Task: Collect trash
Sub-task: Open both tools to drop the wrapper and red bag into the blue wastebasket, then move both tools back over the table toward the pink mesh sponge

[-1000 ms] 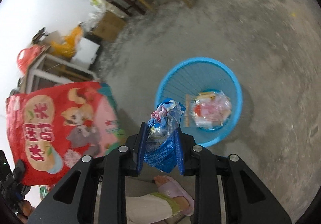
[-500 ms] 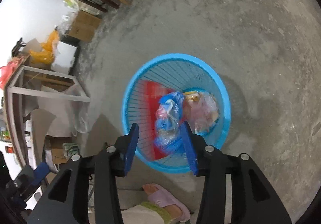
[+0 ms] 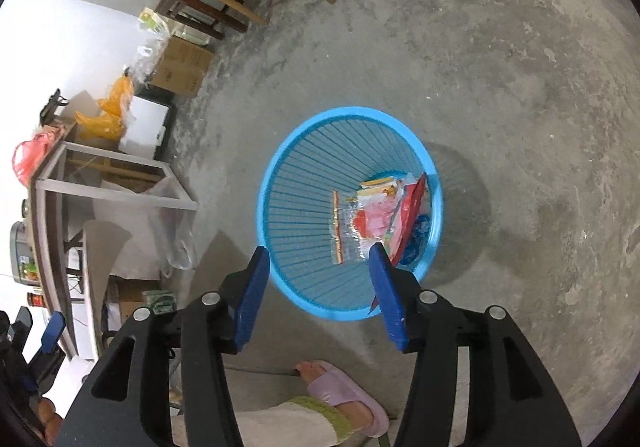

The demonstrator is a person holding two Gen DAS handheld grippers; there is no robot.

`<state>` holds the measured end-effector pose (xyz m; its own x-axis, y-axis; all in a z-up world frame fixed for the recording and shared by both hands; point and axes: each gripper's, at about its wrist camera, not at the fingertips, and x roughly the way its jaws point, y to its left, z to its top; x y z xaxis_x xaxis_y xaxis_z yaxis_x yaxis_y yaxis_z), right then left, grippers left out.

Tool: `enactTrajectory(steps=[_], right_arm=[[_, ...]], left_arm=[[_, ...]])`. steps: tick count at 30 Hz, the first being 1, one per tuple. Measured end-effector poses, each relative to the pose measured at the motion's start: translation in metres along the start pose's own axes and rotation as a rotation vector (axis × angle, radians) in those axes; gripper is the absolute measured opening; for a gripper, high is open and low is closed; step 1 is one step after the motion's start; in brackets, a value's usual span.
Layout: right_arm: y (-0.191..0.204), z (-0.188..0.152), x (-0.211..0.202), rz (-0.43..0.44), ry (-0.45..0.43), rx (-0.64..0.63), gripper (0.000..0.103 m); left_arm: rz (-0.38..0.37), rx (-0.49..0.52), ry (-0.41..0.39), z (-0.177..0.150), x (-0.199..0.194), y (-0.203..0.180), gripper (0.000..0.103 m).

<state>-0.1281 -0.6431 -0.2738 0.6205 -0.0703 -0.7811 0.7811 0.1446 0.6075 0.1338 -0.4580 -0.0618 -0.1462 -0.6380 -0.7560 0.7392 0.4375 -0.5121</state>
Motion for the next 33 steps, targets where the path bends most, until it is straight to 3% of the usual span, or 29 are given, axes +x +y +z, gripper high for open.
enactTrajectory(steps=[8,16,23,33], right_arm=[[0.045,-0.021,-0.041,0.046,-0.012,-0.126,0.059],[0.151,-0.065,-0.085,0.147,0.042,-0.44,0.069],[0.237,-0.117,-0.109,0.228,0.084,-0.66,0.075],[0.347,-0.257,-0.082,0.275,0.26,-1.016,0.08]], left_arm=[[-0.005,0.104,-0.11,-0.043,-0.08,-0.005,0.051],[-0.026,0.137,-0.228,-0.1,-0.16,0.017,0.062],[0.078,0.061,-0.362,-0.163,-0.231,0.06,0.066],[0.289,-0.108,-0.507,-0.258,-0.303,0.125,0.069]])
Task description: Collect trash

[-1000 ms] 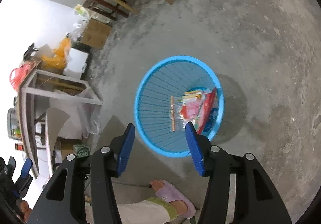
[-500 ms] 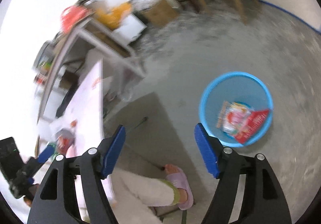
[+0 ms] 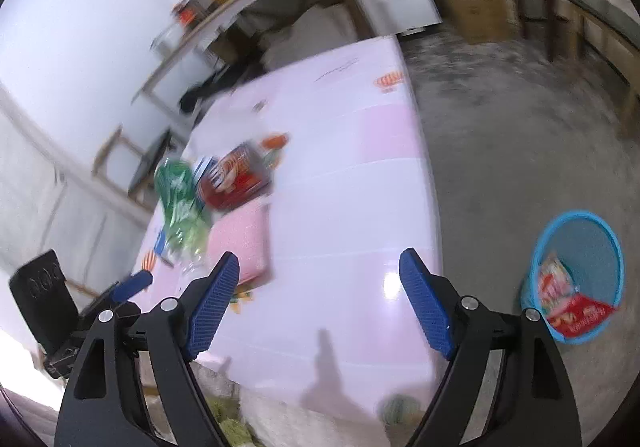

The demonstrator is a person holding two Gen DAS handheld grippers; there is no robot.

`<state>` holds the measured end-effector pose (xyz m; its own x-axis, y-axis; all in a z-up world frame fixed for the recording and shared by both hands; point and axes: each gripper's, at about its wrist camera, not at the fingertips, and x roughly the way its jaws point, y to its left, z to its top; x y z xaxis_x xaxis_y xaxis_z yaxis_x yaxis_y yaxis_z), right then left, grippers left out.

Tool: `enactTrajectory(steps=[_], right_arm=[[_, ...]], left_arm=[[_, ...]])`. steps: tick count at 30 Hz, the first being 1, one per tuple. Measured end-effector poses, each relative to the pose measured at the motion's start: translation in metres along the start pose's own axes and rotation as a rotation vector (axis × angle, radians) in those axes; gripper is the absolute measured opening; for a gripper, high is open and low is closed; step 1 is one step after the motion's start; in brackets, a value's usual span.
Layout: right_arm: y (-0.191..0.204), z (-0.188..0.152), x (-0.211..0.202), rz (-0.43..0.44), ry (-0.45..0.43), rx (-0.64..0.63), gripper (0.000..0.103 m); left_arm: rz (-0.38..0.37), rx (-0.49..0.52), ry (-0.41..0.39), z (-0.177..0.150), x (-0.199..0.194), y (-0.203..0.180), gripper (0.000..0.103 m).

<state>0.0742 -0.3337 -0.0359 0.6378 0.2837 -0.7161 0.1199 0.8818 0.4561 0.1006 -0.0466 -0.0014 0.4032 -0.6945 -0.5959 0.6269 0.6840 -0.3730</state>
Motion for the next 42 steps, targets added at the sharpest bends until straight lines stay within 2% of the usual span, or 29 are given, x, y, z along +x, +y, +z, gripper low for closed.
enactTrajectory(steps=[4,9,14,16,19,27,34,42], right_arm=[[0.051,0.001,0.042,-0.005,0.058,-0.116,0.08],[0.099,-0.003,0.084,-0.05,0.104,-0.257,0.08],[0.117,-0.002,0.119,-0.13,0.144,-0.317,0.08],[0.119,-0.002,0.129,-0.145,0.166,-0.318,0.08],[0.12,-0.002,0.139,-0.169,0.204,-0.32,0.074],[0.113,0.003,0.139,-0.184,0.218,-0.265,0.07],[0.078,0.003,0.122,-0.187,0.231,-0.149,0.07],[0.073,0.008,0.12,-0.183,0.224,-0.175,0.079]], left_arm=[[0.065,-0.084,-0.041,-0.014,-0.02,0.036,0.069],[0.129,-0.124,-0.078,-0.019,-0.036,0.065,0.069],[0.143,-0.147,-0.095,-0.021,-0.048,0.083,0.069],[0.14,-0.148,-0.097,-0.018,-0.049,0.088,0.069],[0.125,-0.143,-0.096,-0.017,-0.055,0.092,0.068],[0.05,-0.138,-0.067,-0.006,-0.045,0.092,0.062],[0.023,-0.063,-0.056,0.014,-0.034,0.081,0.062],[0.033,0.013,-0.025,0.043,-0.009,0.069,0.063]])
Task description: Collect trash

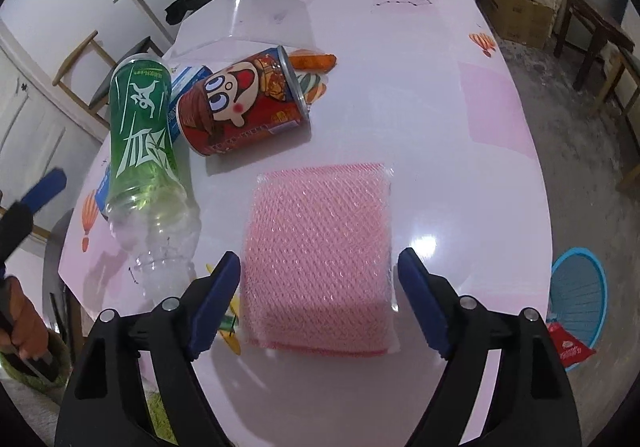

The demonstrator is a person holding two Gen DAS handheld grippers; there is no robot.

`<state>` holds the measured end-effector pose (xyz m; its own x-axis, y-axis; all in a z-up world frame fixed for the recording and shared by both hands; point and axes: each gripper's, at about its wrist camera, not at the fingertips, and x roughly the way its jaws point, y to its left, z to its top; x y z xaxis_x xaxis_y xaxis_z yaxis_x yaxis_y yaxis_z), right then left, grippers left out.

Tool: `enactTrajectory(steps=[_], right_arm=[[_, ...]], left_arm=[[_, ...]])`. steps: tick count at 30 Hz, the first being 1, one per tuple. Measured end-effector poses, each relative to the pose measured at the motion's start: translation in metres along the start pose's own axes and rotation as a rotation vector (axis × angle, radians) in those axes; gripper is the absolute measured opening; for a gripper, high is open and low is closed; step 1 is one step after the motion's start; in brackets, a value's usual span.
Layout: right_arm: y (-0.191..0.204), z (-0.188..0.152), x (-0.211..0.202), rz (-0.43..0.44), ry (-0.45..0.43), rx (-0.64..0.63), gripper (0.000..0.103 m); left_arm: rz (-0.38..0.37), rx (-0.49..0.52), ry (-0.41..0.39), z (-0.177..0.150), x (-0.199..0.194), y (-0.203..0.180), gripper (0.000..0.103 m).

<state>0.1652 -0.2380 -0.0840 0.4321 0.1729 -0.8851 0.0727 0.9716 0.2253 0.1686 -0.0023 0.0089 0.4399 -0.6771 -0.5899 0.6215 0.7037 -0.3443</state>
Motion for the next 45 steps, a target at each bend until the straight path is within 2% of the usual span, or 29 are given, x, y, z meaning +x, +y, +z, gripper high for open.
enactTrajectory(steps=[9,12,16,19,24,29,32,38,40,41,43,45], right_arm=[[0.009,0.007,0.016,0.0,0.015,-0.062,0.08],[0.006,0.008,0.018,0.021,0.02,-0.055,0.08],[0.002,0.008,0.018,0.031,0.017,-0.054,0.08],[-0.002,0.007,0.017,0.042,0.013,-0.039,0.08],[-0.006,0.007,0.017,0.049,0.009,-0.027,0.08],[-0.007,0.008,0.016,0.049,0.013,-0.038,0.08],[-0.009,0.009,0.015,0.054,0.02,-0.038,0.08],[-0.016,0.027,-0.014,0.177,0.005,-0.063,0.08],[-0.02,0.047,-0.032,0.269,-0.021,-0.082,0.081],[-0.02,0.059,-0.04,0.311,-0.033,-0.088,0.085],[-0.016,0.09,-0.051,0.407,-0.051,-0.127,0.09],[-0.006,0.121,-0.058,0.426,-0.07,-0.184,0.093]], left_arm=[[0.092,0.061,0.04,0.039,0.032,-0.008,0.064],[0.127,0.104,0.04,0.061,0.037,-0.007,0.068],[0.162,0.243,0.049,0.102,0.048,-0.005,0.074],[0.245,0.401,0.111,0.118,0.066,-0.008,0.075],[0.366,0.731,0.229,0.107,0.1,-0.023,0.075],[0.361,0.806,0.285,0.098,0.112,-0.024,0.075],[0.371,0.773,0.278,0.103,0.111,-0.021,0.075],[0.325,0.544,0.209,0.109,0.08,-0.011,0.075],[0.314,0.445,0.171,0.108,0.063,-0.006,0.075],[0.305,0.412,0.159,0.107,0.057,-0.005,0.075],[0.244,0.339,0.124,0.102,0.041,-0.007,0.075],[0.192,0.31,0.1,0.093,0.029,-0.013,0.075]])
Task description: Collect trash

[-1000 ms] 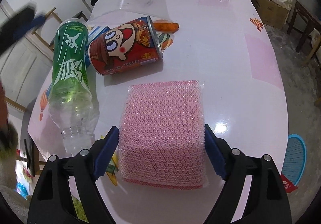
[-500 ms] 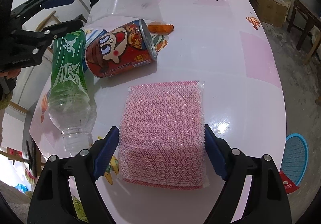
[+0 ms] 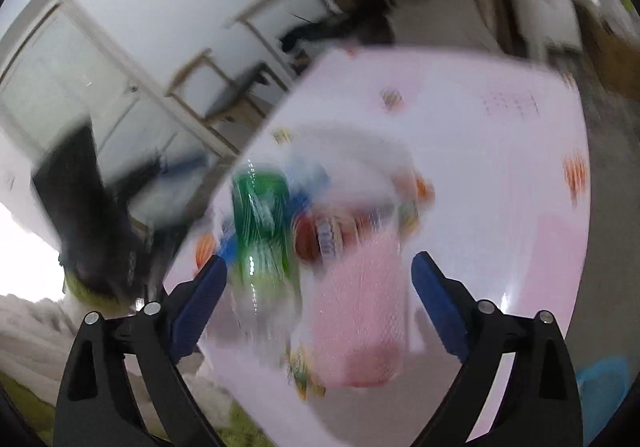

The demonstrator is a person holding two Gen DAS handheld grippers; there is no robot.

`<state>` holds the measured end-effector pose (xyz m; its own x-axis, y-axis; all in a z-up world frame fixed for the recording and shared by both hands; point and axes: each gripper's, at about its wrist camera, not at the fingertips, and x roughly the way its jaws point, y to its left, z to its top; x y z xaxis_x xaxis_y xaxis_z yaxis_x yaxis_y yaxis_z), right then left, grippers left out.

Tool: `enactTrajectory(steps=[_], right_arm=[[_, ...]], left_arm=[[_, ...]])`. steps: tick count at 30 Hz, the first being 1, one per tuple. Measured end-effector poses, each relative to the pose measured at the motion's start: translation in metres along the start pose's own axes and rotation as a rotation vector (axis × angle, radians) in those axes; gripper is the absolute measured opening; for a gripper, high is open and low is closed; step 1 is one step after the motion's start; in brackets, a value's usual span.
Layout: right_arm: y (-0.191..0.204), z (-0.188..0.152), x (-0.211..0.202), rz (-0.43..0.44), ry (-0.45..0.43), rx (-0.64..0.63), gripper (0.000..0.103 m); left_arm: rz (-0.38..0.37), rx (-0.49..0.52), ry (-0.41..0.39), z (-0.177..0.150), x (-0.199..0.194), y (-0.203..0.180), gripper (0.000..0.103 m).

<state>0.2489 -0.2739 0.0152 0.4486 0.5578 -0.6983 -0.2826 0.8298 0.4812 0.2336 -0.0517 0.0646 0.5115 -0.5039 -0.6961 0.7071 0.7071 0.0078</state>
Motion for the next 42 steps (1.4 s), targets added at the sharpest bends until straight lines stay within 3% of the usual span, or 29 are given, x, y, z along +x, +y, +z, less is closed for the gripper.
enactTrajectory(steps=[3,6,10,15,17,21,24,28,37,42], right_arm=[[0.006,0.045,0.014,-0.019,0.005,-0.071,0.093],[0.006,0.06,0.031,0.054,0.055,-0.055,0.093],[0.007,0.045,0.035,0.025,0.051,-0.043,0.093],[-0.007,0.009,0.018,-0.046,0.03,0.041,0.093],[-0.014,-0.004,0.007,-0.086,0.013,0.08,0.093],[-0.023,-0.024,-0.012,-0.148,-0.032,0.148,0.093],[-0.022,-0.031,-0.024,-0.16,-0.062,0.162,0.093],[-0.024,-0.037,-0.035,-0.158,-0.085,0.165,0.093],[-0.027,-0.04,-0.041,-0.144,-0.093,0.151,0.093],[-0.015,-0.011,-0.03,-0.128,-0.067,0.041,0.093]], left_arm=[[-0.023,-0.044,-0.048,-0.014,-0.014,-0.014,0.075],[-0.065,-0.097,-0.067,-0.027,-0.019,-0.023,0.075],[-0.122,-0.114,-0.056,-0.045,-0.017,-0.036,0.075],[-0.316,-0.101,0.037,-0.057,0.007,-0.072,0.075],[-0.352,-0.098,0.068,-0.057,0.019,-0.086,0.077],[-0.299,-0.112,0.16,-0.052,0.054,-0.115,0.081],[-0.172,-0.077,0.206,-0.05,0.082,-0.133,0.083],[-0.106,-0.072,0.282,-0.051,0.109,-0.144,0.083],[-0.039,-0.065,0.351,-0.054,0.14,-0.157,0.083],[-0.048,-0.078,0.372,-0.055,0.146,-0.158,0.083]])
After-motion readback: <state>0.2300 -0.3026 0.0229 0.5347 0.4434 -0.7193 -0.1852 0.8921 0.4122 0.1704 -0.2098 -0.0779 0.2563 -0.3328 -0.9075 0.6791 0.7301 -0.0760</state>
